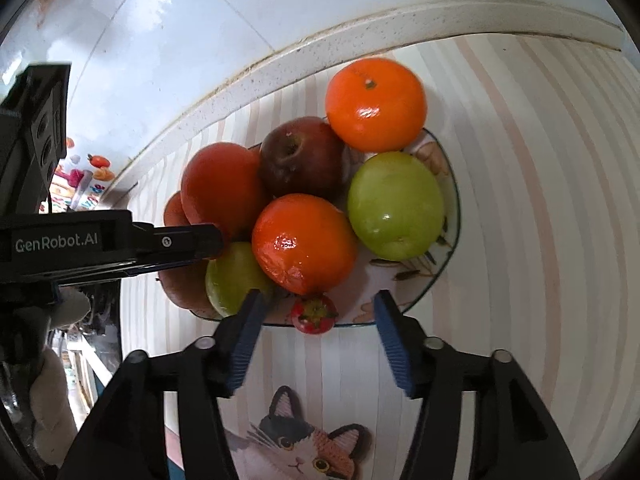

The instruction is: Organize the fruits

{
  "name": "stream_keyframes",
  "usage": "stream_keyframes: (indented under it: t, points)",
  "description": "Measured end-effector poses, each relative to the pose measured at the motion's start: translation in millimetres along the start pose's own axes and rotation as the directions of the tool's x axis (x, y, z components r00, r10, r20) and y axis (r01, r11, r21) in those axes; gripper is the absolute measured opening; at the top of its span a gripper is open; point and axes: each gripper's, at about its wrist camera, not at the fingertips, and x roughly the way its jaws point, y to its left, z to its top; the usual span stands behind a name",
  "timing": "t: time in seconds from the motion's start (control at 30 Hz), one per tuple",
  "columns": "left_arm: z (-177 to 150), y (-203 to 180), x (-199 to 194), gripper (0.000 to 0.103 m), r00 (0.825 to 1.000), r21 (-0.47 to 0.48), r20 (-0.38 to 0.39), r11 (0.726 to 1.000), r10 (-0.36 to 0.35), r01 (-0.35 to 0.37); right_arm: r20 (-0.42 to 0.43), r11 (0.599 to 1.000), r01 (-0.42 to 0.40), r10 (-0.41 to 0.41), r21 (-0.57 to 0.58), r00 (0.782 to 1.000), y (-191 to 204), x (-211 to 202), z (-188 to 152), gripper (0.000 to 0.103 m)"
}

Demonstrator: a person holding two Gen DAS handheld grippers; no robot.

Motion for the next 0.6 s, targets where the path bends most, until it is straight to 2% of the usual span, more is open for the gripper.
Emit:
stream_keyframes:
  t: [0.03,0.1,0.2,0.27,0.37,0.43,0.6]
  points:
    - [-0.5,0.9,-4.8,0.05,1.0,0.001,0.014,1.0,0.0,0.0,0.005,1.0,0.005,-0.005,0.003,1.0,-0.9,-4.0,-0.1,0.072]
    - [-2.1,3.5,-15.2,0.069,0.999,0.005,0.048,1.0,0.009,-0.009,0.022,1.0,0.007,-0.007,0.002,1.0,-2.6,-15.1,-0.8,0.079]
    - [-8.7,7.6,-29.2,0.082,0.995,0.014,0.09,0.999,0.045,-0.047,0.047,0.999,0.044,-0.043,-0.014,0.998,-2.2,-32.6,-3.7,0.087]
    - [-15.5,11.8,-36.8,0.082,0.992,0.011,0.112,0.998,0.065,-0.067,0.061,0.998,0.059,-0.057,-0.023,0.996,-1.3,-43.0,-6.6,0.089]
    - [-30.3,16.4,-47.0,0.089,0.983,0.013,0.149,0.994,0.107,-0.11,0.088,0.991,0.121,-0.116,-0.051,0.989,5.2,-58.6,-11.1,0.094]
    - [-40.8,19.0,-52.8,0.09,0.977,0.007,0.172,0.991,0.129,-0.132,0.11,0.983,0.169,-0.16,-0.073,0.981,11.9,-68.5,-14.2,0.097]
    - [-71.4,18.8,-73.7,0.09,0.951,0.0,0.247,0.981,0.186,-0.191,0.168,0.966,0.224,-0.201,-0.129,0.965,30.1,-96.1,-25.0,0.097]
